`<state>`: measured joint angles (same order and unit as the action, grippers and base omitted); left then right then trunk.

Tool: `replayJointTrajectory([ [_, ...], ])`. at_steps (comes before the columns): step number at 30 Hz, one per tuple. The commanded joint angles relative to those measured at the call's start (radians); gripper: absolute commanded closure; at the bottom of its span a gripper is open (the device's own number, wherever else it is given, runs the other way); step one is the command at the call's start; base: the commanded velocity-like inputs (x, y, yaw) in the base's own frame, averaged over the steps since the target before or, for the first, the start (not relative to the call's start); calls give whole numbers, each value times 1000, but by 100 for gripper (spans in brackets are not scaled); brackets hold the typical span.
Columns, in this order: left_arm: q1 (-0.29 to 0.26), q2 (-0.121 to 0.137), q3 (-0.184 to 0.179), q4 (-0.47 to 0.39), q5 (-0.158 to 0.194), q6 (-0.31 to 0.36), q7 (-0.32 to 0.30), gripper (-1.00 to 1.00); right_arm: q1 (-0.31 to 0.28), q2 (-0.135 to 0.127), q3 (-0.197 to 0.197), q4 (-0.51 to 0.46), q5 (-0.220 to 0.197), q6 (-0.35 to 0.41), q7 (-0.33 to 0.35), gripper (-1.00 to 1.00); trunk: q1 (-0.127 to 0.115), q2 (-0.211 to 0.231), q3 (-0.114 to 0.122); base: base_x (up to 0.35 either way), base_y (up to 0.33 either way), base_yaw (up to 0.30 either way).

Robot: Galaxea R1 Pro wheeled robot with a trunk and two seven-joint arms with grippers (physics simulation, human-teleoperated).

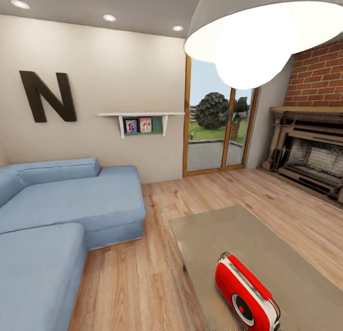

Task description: Turn on the radio receiver that's on the table in the living room.

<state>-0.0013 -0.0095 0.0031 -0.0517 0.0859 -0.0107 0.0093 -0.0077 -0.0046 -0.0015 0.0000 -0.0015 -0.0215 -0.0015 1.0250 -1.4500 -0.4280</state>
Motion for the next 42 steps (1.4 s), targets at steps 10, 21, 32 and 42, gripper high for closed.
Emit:
replayJointTrajectory([
  [10, 0, -1, 0, 0, 0, 0, 0, -100, 0, 0, 0, 0, 0, 0, 0, -100, 0, 0, 0, 0, 0, -283],
  [21, 0, -1, 0, 0, 0, 0, 0, -100, 0, 0, 0, 0, 0, 0, 0, -100, 0, 0, 0, 0, 0, -283],
  [32, 0, -1, 0, 0, 0, 0, 0, -100, 0, 0, 0, 0, -1, 0, 0, -100, 0, 0, 0, 0, 0, -283],
  [42, 0, -1, 0, 0, 0, 0, 0, -100, 0, 0, 0, 0, -2, 0, 0, -100, 0, 0, 0, 0, 0, -283],
])
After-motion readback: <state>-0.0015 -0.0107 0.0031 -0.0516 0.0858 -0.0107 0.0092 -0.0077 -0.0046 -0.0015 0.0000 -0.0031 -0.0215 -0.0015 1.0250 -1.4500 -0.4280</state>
